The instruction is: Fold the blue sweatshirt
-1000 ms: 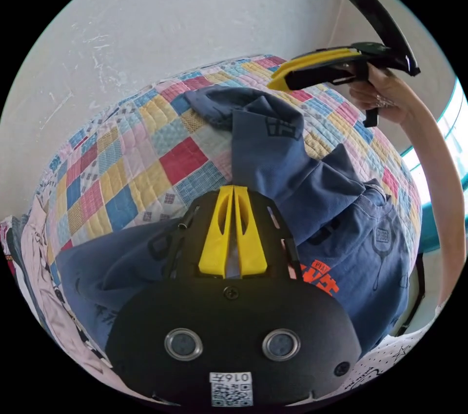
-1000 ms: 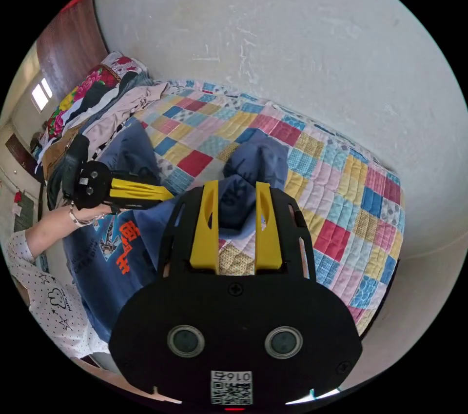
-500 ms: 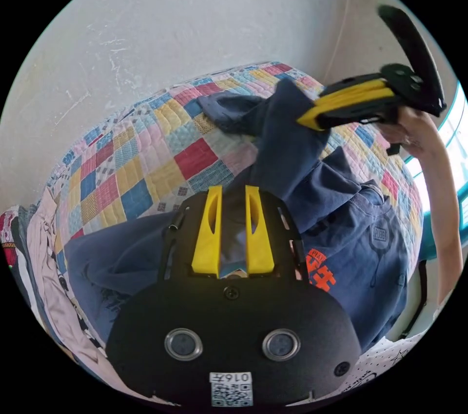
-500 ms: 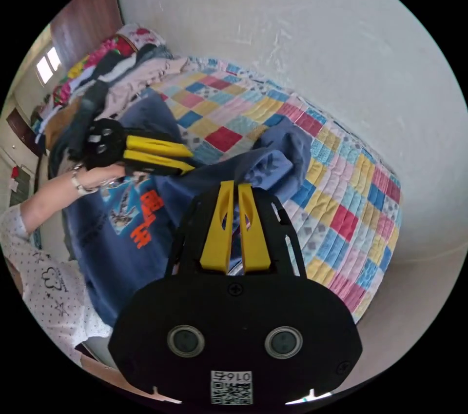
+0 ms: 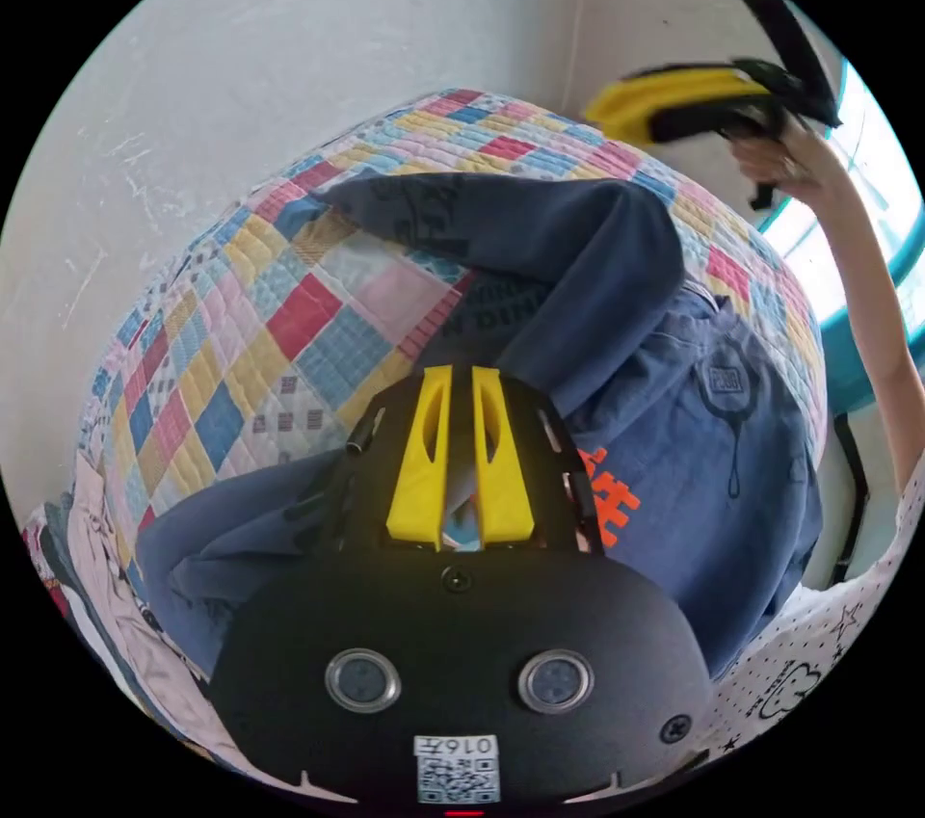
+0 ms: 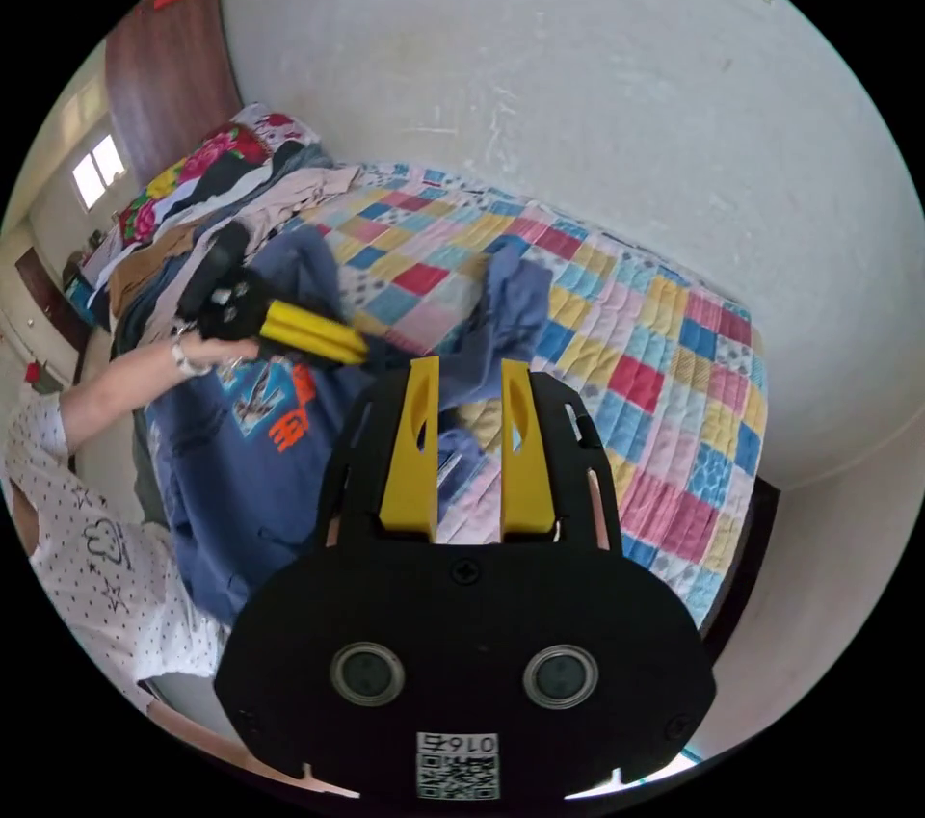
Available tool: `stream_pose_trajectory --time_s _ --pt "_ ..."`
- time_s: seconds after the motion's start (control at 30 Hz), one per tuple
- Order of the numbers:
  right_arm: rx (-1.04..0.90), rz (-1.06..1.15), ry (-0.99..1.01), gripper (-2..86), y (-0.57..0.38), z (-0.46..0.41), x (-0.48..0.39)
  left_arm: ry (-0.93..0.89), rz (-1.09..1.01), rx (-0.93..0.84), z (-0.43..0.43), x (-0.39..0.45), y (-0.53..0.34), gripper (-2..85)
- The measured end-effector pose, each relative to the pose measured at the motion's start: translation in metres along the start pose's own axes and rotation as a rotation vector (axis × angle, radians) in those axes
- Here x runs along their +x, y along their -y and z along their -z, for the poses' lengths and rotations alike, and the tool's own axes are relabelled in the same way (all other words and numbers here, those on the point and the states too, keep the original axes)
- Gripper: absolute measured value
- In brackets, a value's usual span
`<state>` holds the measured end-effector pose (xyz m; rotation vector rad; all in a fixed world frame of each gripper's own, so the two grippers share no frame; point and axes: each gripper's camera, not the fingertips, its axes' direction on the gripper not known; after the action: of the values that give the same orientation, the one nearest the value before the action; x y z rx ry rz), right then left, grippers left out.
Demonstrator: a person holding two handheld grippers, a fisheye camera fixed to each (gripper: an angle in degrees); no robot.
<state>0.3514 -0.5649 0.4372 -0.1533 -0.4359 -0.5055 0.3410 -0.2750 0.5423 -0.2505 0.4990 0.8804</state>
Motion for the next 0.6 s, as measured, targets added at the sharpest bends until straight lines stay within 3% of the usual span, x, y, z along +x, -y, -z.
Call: stream_pose_trajectory --time_s 0.13,0.27,0.43,0.6 --pt "-0.109 -0.058 0.043 10.8 0.036 -0.042 0.019 0.035 -0.055 0.039 0.008 0.013 -0.015 -0.7" --pt "-0.157 -0.109 -0.086 10.8 0.066 -0.077 0.025 0.068 -0.091 0.068 0.017 0.024 -0.027 -0.9" --pt "-0.272 -0.186 0.048 12.9 0.085 -0.113 0.037 0.058 -0.077 0.094 0.028 0.025 -0.04 -0.6" --pt "-0.253 -0.07 -0.08 4.4 0.09 -0.1 0.012 0.04 0.001 0.146 0.052 0.009 -0.048 5.3"
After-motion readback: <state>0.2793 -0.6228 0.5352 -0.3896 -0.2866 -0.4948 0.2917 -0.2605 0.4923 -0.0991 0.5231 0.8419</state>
